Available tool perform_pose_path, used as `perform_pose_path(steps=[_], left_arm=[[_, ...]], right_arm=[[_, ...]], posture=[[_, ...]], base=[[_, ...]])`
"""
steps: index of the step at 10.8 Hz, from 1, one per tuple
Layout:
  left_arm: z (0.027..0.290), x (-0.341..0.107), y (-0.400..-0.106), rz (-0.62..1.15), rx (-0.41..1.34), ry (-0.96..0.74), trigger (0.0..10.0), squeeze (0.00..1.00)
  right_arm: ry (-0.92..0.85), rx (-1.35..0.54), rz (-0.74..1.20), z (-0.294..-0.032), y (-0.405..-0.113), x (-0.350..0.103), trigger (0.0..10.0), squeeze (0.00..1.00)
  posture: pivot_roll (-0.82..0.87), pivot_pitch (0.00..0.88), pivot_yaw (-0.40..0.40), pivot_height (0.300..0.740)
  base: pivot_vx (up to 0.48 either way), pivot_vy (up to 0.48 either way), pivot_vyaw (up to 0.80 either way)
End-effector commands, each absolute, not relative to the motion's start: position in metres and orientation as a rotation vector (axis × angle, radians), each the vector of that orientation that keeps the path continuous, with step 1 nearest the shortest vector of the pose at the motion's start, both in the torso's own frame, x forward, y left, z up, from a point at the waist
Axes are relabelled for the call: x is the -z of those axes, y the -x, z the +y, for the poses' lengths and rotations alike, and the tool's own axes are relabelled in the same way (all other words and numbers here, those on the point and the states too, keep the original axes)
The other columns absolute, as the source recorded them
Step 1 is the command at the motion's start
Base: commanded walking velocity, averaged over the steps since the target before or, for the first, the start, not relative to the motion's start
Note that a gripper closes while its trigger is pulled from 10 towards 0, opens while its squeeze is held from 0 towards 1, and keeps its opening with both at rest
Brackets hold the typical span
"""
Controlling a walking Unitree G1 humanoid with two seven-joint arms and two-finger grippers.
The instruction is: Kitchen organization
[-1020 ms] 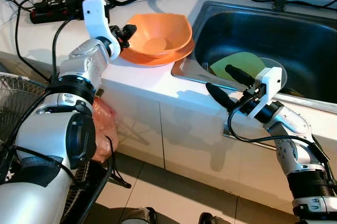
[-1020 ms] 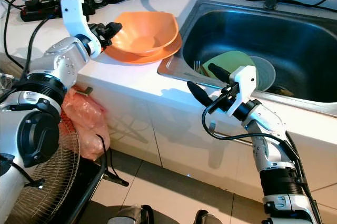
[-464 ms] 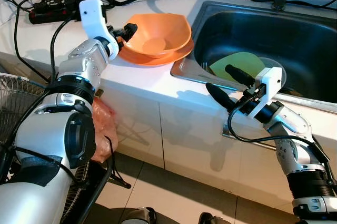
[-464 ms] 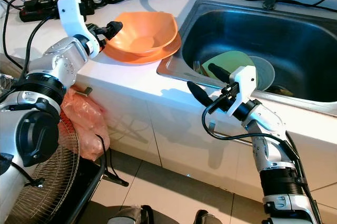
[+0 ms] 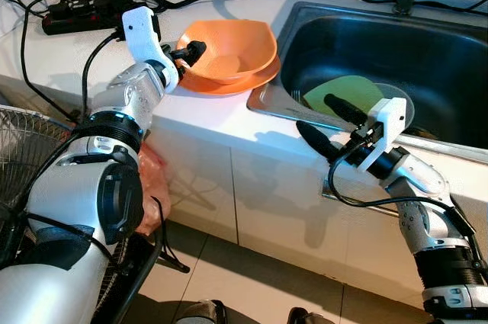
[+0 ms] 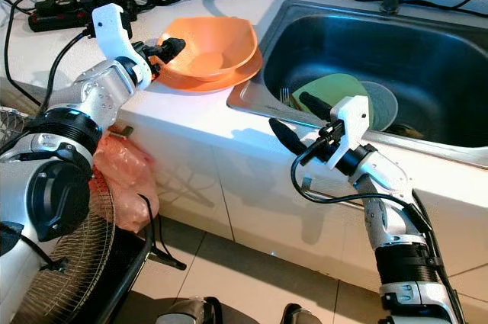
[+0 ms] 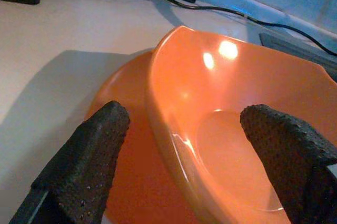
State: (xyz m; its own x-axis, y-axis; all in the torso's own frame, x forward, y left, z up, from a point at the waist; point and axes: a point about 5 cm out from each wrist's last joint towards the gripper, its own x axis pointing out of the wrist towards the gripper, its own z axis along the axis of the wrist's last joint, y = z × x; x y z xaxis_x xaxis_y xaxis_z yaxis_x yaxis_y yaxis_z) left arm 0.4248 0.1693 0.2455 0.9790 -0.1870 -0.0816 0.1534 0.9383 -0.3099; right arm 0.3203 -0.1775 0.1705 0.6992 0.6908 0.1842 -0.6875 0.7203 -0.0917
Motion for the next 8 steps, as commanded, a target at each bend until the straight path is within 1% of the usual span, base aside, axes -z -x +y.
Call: perform_pose_path(steps=[1, 3, 6, 8], left_arm=[[0.167, -0.242, -0.424, 0.145, 0.186, 0.316, 10.0, 0.0], [0.165, -0.239, -0.424, 0.162, 0.185, 0.325, 10.0, 0.0], [0.153, -0.23, -0.423, 0.216, 0.203, 0.307, 10.0, 0.0], [0.152, -0.228, -0.423, 0.227, 0.203, 0.308, 10.0, 0.0]], right_arm=[[0.013, -0.793, -0.187, -0.173, -0.317, -0.164, 10.0, 0.0], [0.011, -0.796, -0.184, -0.172, -0.317, -0.163, 10.0, 0.0], [0.01, -0.797, -0.186, -0.172, -0.317, -0.163, 10.0, 0.0], [0.009, -0.796, -0.185, -0.172, -0.316, -0.163, 10.0, 0.0]], posture=[[0.01, 0.1, 0.076, 0.74], [0.02, 0.099, 0.078, 0.74], [0.01, 0.102, 0.081, 0.74], [0.01, 0.11, 0.084, 0.74]], base=[[0.0, 0.0, 0.0], [0.0, 0.0, 0.0], [0.0, 0.0, 0.0], [0.0, 0.0, 0.0]])
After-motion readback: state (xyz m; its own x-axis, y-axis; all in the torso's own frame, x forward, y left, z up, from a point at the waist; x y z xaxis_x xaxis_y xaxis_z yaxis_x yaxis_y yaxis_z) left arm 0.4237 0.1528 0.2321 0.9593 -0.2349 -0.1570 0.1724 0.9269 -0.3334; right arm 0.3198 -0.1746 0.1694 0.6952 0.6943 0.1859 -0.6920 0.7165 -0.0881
